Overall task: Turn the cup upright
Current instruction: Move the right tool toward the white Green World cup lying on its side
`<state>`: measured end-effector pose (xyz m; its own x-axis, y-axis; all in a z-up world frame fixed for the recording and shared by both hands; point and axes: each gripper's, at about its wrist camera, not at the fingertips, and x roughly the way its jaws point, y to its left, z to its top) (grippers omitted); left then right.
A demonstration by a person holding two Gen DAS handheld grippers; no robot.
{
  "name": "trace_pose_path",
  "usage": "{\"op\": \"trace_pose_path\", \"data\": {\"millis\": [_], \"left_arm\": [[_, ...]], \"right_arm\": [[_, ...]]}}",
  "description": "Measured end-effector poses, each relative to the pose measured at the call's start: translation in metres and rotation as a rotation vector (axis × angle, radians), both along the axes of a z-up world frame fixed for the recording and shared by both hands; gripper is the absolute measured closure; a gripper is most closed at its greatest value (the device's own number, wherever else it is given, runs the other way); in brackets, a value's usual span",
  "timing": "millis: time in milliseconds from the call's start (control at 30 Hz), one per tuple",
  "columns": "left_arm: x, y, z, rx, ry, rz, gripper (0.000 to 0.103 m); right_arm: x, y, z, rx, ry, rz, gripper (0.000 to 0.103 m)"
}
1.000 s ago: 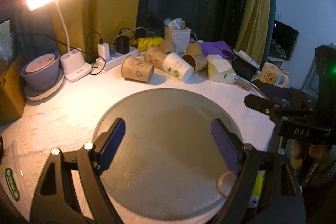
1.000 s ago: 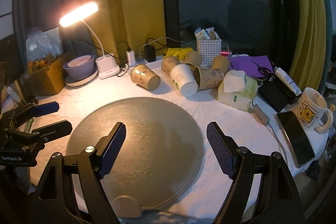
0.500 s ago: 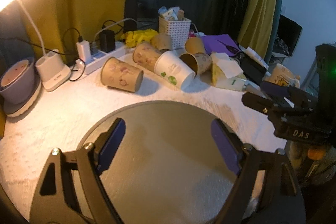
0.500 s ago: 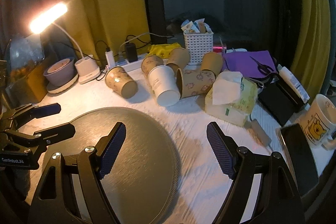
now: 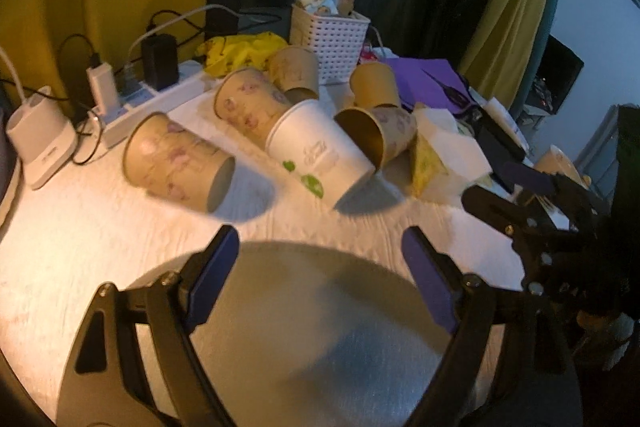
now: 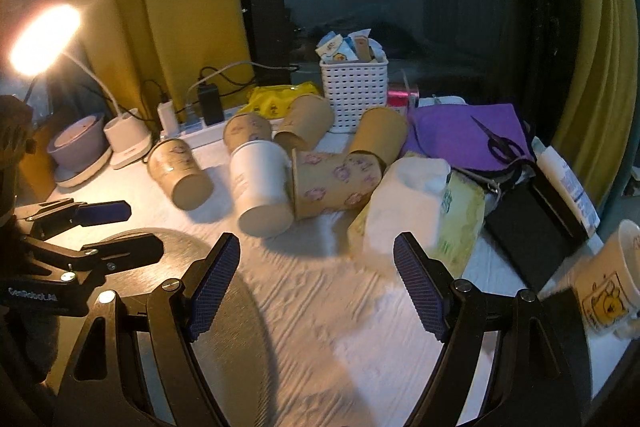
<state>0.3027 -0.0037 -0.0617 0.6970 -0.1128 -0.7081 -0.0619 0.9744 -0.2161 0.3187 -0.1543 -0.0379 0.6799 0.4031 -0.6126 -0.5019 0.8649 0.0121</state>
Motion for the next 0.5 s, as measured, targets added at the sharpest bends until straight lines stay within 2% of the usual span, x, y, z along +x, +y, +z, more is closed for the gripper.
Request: {"op": "trace_pose_path", "data": {"millis": [100, 300, 500], "left_arm": [[0.019, -0.004, -0.001, 0.029, -0.007, 0.000, 0.018], [0.052, -0.006, -0.003, 0.018, -0.011, 0.016, 0.018], [0.085, -0.002, -0.019, -0.010, 0.046, 0.050, 0.018]], "right_arm": [[0.014, 0.001, -0.002, -0.008, 0.001, 0.004, 0.021], [0.037, 0.003, -0.003, -0.015, -0.005, 0.014, 0.021], [0.057, -0.001, -0.010, -0.008, 0.005, 0.002, 0.021]]}}
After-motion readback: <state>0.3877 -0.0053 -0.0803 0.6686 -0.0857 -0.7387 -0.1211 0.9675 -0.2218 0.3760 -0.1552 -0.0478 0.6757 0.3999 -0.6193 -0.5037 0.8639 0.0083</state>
